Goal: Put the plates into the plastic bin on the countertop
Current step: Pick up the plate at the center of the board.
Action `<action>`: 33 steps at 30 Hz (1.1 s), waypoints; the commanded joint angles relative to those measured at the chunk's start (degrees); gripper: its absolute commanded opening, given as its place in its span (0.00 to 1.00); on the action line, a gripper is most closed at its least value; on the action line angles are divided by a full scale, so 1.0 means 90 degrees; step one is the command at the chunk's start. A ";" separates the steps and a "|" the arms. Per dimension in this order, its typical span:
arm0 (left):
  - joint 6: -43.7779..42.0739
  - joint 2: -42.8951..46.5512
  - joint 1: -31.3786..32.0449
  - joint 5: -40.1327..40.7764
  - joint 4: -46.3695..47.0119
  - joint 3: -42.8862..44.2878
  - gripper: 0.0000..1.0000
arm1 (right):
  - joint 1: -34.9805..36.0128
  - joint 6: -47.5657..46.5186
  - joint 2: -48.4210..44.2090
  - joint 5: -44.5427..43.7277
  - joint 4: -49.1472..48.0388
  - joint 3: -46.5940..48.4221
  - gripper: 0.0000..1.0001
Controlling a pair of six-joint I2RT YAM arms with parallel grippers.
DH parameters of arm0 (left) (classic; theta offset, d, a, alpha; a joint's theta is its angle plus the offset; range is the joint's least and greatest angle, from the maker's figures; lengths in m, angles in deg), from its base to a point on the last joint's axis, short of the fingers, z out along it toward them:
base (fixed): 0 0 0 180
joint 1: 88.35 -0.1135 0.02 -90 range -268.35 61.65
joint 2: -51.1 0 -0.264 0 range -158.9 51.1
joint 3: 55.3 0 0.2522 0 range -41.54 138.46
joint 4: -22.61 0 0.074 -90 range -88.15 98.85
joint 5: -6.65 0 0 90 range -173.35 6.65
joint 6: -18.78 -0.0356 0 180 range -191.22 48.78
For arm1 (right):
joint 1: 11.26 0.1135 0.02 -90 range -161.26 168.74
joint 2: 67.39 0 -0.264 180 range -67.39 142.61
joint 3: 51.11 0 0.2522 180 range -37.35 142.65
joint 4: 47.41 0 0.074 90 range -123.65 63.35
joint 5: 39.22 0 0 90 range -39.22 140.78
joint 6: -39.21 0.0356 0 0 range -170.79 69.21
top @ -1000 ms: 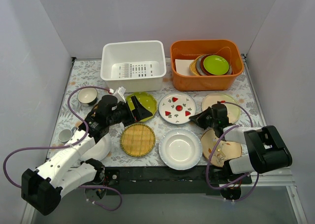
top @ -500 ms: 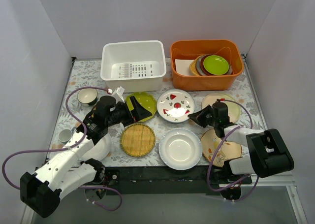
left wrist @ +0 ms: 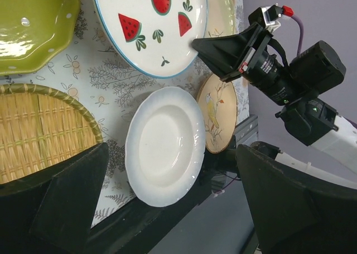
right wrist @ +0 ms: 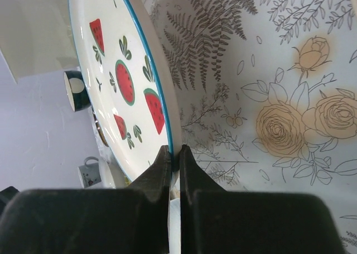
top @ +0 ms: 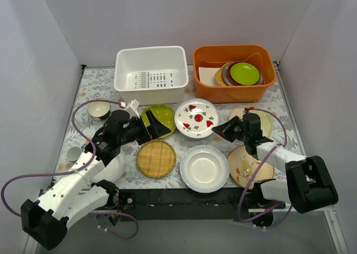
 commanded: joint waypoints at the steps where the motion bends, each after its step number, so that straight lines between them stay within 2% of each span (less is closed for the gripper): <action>1: -0.0101 0.0221 0.0029 0.0137 -0.0213 0.0155 0.98 | 0.0028 -0.0137 -0.0627 0.0525 -0.0300 0.0556 0.01; 5: -0.0169 0.0221 0.0029 0.0215 -0.0331 0.0350 0.98 | 0.0018 -0.0342 -0.0979 0.0613 0.0227 0.0634 0.01; 6: -0.0208 0.0202 0.0029 0.0225 -0.0360 0.0408 0.98 | 0.0018 -0.0439 -0.1047 0.0642 0.0653 0.0702 0.01; 10: -0.0550 -0.0013 0.0019 0.0595 -0.0974 0.0955 0.98 | 0.0018 -0.0927 -0.1145 0.0974 0.1300 0.0976 0.01; 20: -0.0785 -0.0238 0.0019 0.0635 -0.1258 0.1454 0.98 | 0.0067 -0.1601 -0.1692 0.1101 0.2336 0.1601 0.01; 27: -0.1077 -0.0453 0.0019 0.1835 -0.2370 0.2224 0.98 | 0.0204 -0.2109 -0.1419 0.1209 0.2961 0.2567 0.01; 33: -0.1419 -0.0774 0.0019 0.2344 -0.3152 0.2821 0.98 | 0.0360 -0.2383 -0.0912 0.1228 0.3157 0.3524 0.01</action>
